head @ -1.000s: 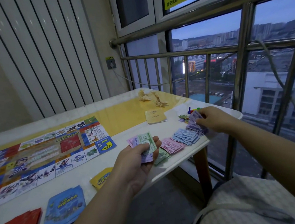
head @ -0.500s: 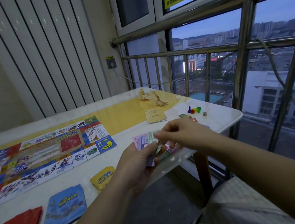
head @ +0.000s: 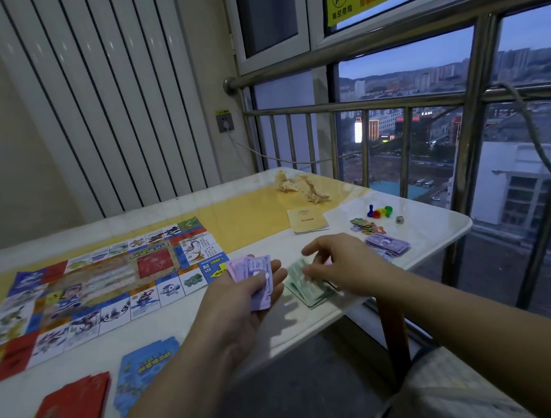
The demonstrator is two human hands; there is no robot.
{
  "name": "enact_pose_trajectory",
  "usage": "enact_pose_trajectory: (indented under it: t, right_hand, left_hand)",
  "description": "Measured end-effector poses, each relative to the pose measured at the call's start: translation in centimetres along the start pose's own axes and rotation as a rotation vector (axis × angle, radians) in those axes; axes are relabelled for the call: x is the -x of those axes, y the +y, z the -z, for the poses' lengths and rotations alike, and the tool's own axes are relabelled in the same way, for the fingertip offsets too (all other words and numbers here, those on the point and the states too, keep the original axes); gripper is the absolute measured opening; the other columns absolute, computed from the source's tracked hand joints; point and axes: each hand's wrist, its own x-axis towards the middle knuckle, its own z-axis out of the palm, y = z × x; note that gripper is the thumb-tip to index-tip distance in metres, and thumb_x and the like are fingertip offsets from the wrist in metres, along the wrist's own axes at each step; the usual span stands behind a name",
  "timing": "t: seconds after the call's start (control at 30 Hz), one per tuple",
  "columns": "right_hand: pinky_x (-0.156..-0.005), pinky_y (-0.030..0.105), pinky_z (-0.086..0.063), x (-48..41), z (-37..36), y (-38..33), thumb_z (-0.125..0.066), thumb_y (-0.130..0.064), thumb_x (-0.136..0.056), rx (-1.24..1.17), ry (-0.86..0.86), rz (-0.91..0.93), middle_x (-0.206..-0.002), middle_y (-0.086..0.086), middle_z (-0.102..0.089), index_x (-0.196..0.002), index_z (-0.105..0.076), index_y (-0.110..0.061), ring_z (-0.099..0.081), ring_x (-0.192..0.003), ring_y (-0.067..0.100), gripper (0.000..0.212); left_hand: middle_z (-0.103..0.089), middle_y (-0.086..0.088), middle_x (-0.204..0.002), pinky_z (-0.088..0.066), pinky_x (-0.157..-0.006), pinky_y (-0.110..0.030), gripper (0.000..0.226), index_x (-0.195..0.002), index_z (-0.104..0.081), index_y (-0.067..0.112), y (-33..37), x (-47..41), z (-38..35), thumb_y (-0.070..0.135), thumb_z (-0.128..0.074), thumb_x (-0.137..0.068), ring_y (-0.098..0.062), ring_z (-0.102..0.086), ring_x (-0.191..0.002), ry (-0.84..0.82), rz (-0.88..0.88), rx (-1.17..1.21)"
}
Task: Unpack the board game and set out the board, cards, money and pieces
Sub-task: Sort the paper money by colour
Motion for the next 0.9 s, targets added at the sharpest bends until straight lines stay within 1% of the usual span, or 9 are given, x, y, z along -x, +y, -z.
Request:
enact_pose_trajectory:
  t: [0.07,0.13,0.3,0.47,0.6,0.7,0.77,0.8,0.9]
  right_hand:
    - [-0.077,0.025,-0.043,0.1,-0.5,-0.1,-0.06,-0.037,-0.09,0.092,0.142,0.051,-0.112,-0.005,-0.056,-0.13,-0.051,-0.026,-0.049,-0.082,0.003,0.042]
    - [-0.071,0.021,-0.038,0.4,-0.5,-0.7,-0.057,-0.04,-0.09,-0.055,0.199,0.089,-0.107,-0.008,-0.056,-0.123,-0.054,-0.026,-0.047,-0.075,-0.001,0.036]
    - [-0.054,0.01,-0.041,1.4,-0.6,-2.0,-0.069,-0.032,-0.084,-0.475,-0.024,0.045,-0.071,-0.005,-0.068,-0.088,-0.066,-0.01,-0.06,-0.058,-0.003,0.022]
    - [-0.056,0.026,-0.034,1.2,-0.1,-1.3,-0.07,-0.023,-0.084,-0.533,0.048,-0.062,-0.069,0.009,-0.058,-0.075,-0.066,-0.009,-0.045,-0.059,0.015,0.017]
    - [-0.053,0.027,-0.033,1.7,0.3,-1.3,-0.07,-0.02,-0.082,-0.658,-0.016,-0.094,-0.069,0.012,-0.055,-0.076,-0.067,-0.008,-0.041,-0.058,0.017,0.014]
    - [-0.078,0.038,-0.051,1.9,-0.1,-1.2,-0.071,-0.016,-0.081,-0.733,-0.084,-0.113,-0.088,0.013,-0.072,-0.089,-0.07,-0.011,-0.062,-0.079,0.027,0.01]
    - [-0.088,0.042,-0.052,2.1,-0.5,-1.3,-0.069,-0.017,-0.083,-0.732,-0.111,-0.103,-0.091,0.012,-0.073,-0.093,-0.071,-0.011,-0.068,-0.087,0.029,0.012]
    - [-0.08,0.036,-0.055,2.2,-0.6,-1.4,-0.067,-0.018,-0.085,-0.719,-0.109,-0.094,-0.087,0.01,-0.073,-0.092,-0.071,-0.01,-0.068,-0.079,0.025,0.012]
    - [-0.048,0.014,-0.041,2.3,-0.6,-1.6,-0.062,-0.013,-0.089,-0.738,-0.045,-0.101,-0.058,-0.005,-0.064,-0.086,-0.069,-0.005,-0.053,-0.046,0.002,0.011]
  left_hand:
    - [-0.071,-0.003,-0.079,-0.053,-0.049,-0.017,0.02,-0.102,-0.06,0.003,-0.1,0.1,0.0,-0.006,-0.044,-0.094,-0.01,-0.07,-0.062,0.001,-0.004,-0.022]
    - [-0.072,-0.002,-0.076,-0.051,-0.048,-0.015,0.019,-0.098,-0.06,0.007,-0.3,0.3,-0.2,-0.006,-0.048,-0.092,-0.008,-0.07,-0.063,-0.004,-0.01,-0.049]
    - [-0.072,-0.004,-0.074,-0.052,-0.048,-0.018,0.023,-0.097,-0.061,0.012,-0.6,0.8,-1.4,-0.008,-0.052,-0.089,-0.01,-0.069,-0.061,-0.056,-0.048,-0.138]
    - [-0.071,-0.014,-0.069,-0.059,-0.06,-0.032,0.024,-0.086,-0.056,0.0,0.2,1.3,-1.3,-0.01,-0.036,-0.094,-0.024,-0.068,-0.065,-0.116,0.048,-0.019]
    - [-0.072,-0.007,-0.068,-0.059,-0.059,-0.025,0.023,-0.09,-0.059,0.005,-0.1,1.1,-0.7,-0.009,-0.041,-0.094,-0.016,-0.07,-0.059,-0.119,-0.012,-0.115]
    - [-0.074,-0.007,-0.074,-0.057,-0.061,-0.024,0.016,-0.093,-0.064,0.008,-0.6,0.7,-0.7,-0.003,-0.052,-0.089,-0.016,-0.07,-0.064,-0.099,-0.053,-0.186]
    - [-0.074,-0.007,-0.077,-0.054,-0.07,-0.031,0.017,-0.098,-0.066,0.01,-1.0,0.5,-0.8,0.0,-0.057,-0.087,-0.019,-0.069,-0.07,-0.085,-0.064,-0.229]
    - [-0.074,-0.008,-0.077,-0.053,-0.071,-0.032,0.017,-0.099,-0.065,0.01,-1.1,0.5,-0.8,0.0,-0.057,-0.088,-0.018,-0.068,-0.069,-0.088,-0.057,-0.224]
    - [-0.072,-0.013,-0.073,-0.057,-0.061,-0.03,0.018,-0.099,-0.062,0.002,-0.7,0.6,-1.1,-0.004,-0.045,-0.093,-0.018,-0.069,-0.06,-0.111,0.02,-0.11]
